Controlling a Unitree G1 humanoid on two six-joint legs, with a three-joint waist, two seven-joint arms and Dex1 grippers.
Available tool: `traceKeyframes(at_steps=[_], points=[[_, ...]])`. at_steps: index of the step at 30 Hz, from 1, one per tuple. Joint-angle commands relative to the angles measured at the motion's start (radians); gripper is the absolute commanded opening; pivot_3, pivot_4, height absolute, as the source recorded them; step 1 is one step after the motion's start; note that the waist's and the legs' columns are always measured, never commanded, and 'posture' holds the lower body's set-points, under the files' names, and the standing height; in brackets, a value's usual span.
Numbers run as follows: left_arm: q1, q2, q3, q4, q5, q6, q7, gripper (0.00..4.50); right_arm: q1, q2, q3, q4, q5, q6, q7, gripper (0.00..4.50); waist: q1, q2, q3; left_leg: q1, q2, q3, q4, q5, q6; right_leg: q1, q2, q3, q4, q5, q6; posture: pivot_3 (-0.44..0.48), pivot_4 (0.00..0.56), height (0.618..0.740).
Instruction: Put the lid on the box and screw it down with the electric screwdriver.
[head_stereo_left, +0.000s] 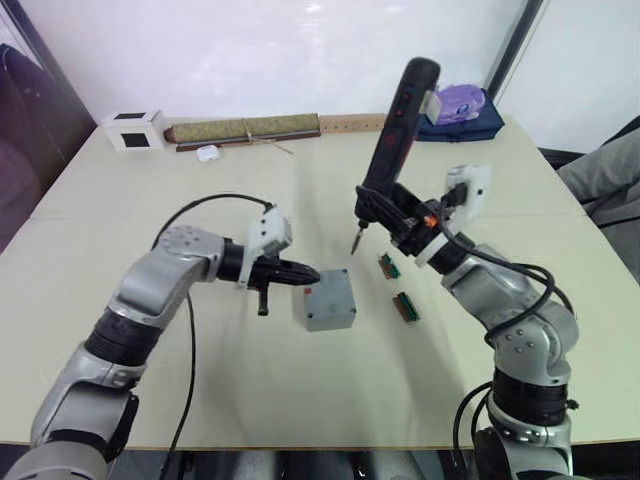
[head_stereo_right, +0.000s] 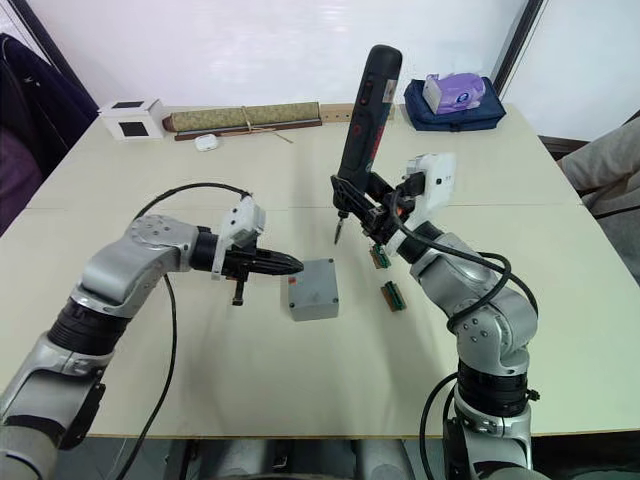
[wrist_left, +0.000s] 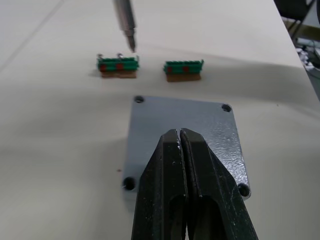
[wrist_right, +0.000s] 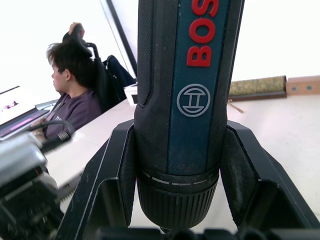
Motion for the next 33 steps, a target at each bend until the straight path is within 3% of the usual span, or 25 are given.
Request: traceKeyframes(at_steps=[1,24,29,33], points=[[0.027,-0.007,-0.043,0.037,0.068,-0.056,0.007,0.0,0.001,-0.001,0.037,-0.03,-0.039,-0.073,0.024,1.77,0.0,0.0,0.0,0.0,0.0,0.0,0.0,0.0,0.0,0.0,0.0,0.0,0.0,0.0,0.0,0.0,0.15,0.74],[0.036,-0.016,-0.023,0.043,0.064,-0.041,0.005,0.0,0.083,0.011,0.144,0.077,-0.233,-0.258,0.061,1.77,0.002,0.0,0.0,0.003,0.0,0.0,0.003,0.0,0.0,0.004,0.0,0.0,0.001,0.0,0.0,0.0,0.15,0.74],[0.049,0.004,-0.042,0.045,0.09,-0.055,-0.007,0.0,0.177,0.008,0.191,0.091,-0.268,-0.289,0.081,1.77,0.002,-0.001,-0.001,0.004,0.0,0.0,0.003,0.0,0.0,0.005,0.0,0.0,0.001,0.0,0.0,0.0,0.15,0.74],[0.059,0.006,-0.046,0.05,0.098,-0.065,-0.01,0.0,0.233,-0.004,0.232,0.092,-0.298,-0.285,0.082,1.77,0.001,-0.003,-0.004,0.02,0.0,0.0,0.0,-0.001,0.002,0.022,0.001,0.0,-0.003,-0.001,-0.001,0.0,0.15,0.74]])
